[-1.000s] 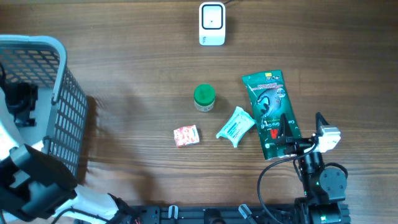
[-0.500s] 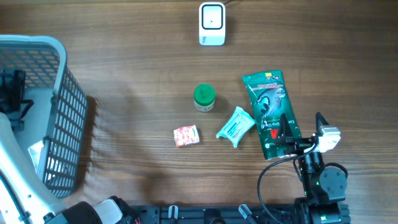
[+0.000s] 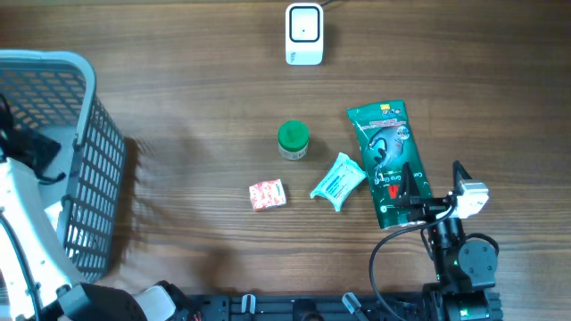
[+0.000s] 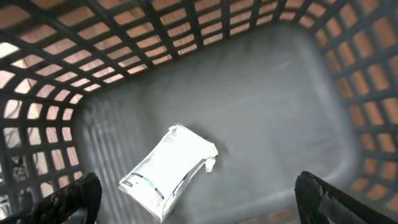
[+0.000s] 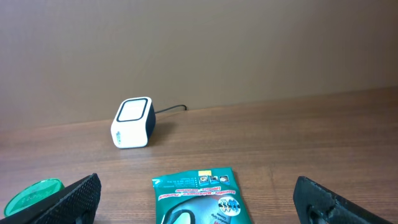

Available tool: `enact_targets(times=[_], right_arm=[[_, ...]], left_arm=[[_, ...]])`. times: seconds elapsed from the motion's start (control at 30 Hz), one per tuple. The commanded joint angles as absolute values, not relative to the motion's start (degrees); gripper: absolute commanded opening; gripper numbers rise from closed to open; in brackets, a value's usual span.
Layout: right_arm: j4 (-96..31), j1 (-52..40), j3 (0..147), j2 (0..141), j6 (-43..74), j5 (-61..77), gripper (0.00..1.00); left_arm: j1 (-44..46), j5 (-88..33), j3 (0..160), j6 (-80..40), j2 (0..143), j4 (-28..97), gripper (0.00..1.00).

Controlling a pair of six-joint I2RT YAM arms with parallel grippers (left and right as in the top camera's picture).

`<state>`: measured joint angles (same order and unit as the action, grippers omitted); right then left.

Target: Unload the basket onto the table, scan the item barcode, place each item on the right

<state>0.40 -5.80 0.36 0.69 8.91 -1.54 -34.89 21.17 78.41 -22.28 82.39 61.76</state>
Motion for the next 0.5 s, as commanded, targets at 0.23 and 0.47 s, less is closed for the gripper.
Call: enact_targets(times=[0.23,0.47], right_arm=[[0.5,-5.8,0.3,0.5,9.1,-1.3,1.0],[0.5,-5.8,0.3,0.5,9.1,-1.3,1.0]], left_arm=[[-35.2,7.8,78.8,-9.8,43.5,30.3,1.0],[-35.2,8.4,78.8,7.7,54.1,28.4,1.0]])
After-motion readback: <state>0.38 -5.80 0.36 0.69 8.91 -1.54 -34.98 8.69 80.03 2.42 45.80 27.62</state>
